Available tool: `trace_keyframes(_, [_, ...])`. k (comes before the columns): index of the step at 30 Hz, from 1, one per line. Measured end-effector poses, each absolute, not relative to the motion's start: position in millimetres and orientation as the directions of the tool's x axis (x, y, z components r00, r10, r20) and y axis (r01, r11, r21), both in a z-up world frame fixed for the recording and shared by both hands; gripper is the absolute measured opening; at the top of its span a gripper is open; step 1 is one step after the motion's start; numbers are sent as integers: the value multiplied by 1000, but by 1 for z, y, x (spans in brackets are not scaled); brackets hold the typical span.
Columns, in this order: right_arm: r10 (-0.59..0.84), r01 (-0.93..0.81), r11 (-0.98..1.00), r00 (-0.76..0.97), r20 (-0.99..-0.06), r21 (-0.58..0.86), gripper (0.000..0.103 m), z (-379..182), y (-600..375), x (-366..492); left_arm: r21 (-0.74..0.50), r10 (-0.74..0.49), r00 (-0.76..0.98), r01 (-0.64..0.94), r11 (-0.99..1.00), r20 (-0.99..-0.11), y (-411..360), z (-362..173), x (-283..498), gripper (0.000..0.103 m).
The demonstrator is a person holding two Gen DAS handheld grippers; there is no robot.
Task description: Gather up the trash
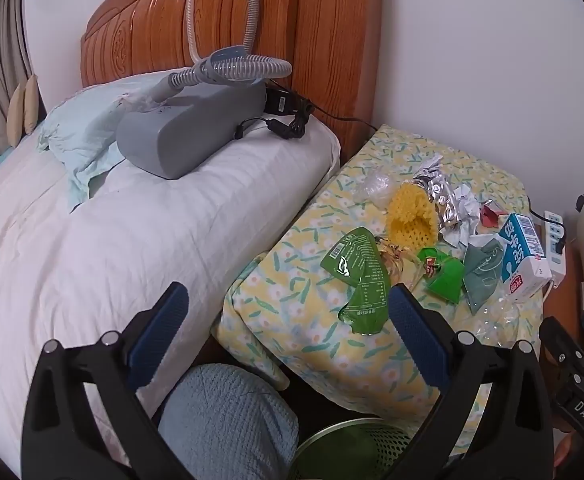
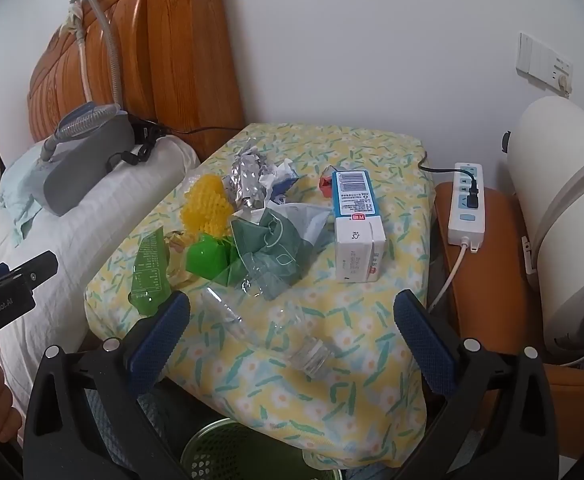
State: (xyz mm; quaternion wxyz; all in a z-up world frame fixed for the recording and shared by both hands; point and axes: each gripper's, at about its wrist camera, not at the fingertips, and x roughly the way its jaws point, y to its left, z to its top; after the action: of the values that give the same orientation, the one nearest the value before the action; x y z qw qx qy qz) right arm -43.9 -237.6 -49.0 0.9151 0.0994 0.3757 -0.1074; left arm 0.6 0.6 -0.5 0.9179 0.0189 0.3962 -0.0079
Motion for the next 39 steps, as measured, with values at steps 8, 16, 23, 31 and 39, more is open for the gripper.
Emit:
trace_keyframes(8, [-120,273,957,691,-713,103,101,-50,-237,-44,32,2,688,31,999,-726,5,-2,2,95])
trace_keyframes(16, [-119,273,956,690,-714,105,101,-50,-238,-44,29,2,688,28,999,-726,4,-4,1,95])
trace_keyframes(23, [-118,272,957,689,-715,104,101,-50,-238,-43,26,1,683,26,999,-730,3,-4,1,95])
trace_keyframes(31, [-118,273,956,687,-717,104,101,-51,-239,-43,24,-1,681,27,999,-732,2,-4,1,95])
trace_keyframes(39, [-118,273,956,687,-717,104,101,-51,-239,-43,24,-2,680,28,999,-733,3,-4,1,95])
